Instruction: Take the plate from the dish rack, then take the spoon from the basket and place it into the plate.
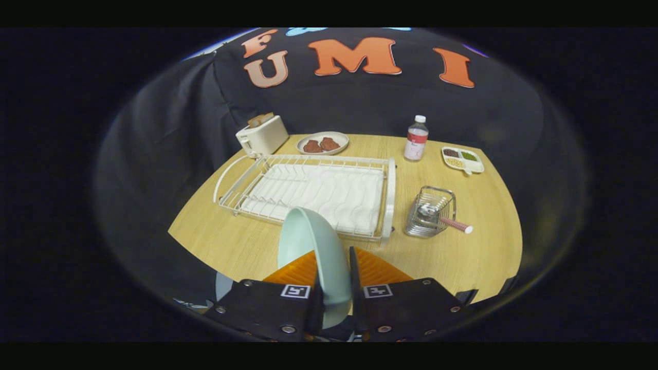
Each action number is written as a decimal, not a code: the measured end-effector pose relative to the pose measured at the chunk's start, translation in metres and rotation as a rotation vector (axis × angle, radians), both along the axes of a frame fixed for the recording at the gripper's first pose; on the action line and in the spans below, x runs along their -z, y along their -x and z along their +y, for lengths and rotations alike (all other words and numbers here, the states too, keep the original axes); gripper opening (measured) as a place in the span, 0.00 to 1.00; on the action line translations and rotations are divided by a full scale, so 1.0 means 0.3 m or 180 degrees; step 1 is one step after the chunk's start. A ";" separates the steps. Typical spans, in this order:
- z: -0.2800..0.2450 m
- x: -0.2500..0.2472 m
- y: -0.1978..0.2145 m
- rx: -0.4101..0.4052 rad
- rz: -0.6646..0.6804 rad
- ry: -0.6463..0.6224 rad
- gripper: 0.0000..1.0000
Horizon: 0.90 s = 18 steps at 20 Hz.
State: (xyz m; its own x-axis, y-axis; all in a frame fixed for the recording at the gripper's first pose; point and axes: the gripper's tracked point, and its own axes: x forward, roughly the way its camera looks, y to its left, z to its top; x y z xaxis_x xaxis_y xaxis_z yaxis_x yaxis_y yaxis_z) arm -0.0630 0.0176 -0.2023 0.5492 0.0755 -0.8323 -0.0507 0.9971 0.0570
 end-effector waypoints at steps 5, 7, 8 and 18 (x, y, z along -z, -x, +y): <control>-0.009 0.165 0.069 0.0152 0.0342 -0.0329 0.23; -0.015 0.204 0.073 0.0137 0.0346 -0.0323 0.23; -0.001 0.216 0.076 0.0130 0.0327 -0.0424 0.23; -0.060 0.351 0.075 0.0280 0.0281 -0.0474 0.40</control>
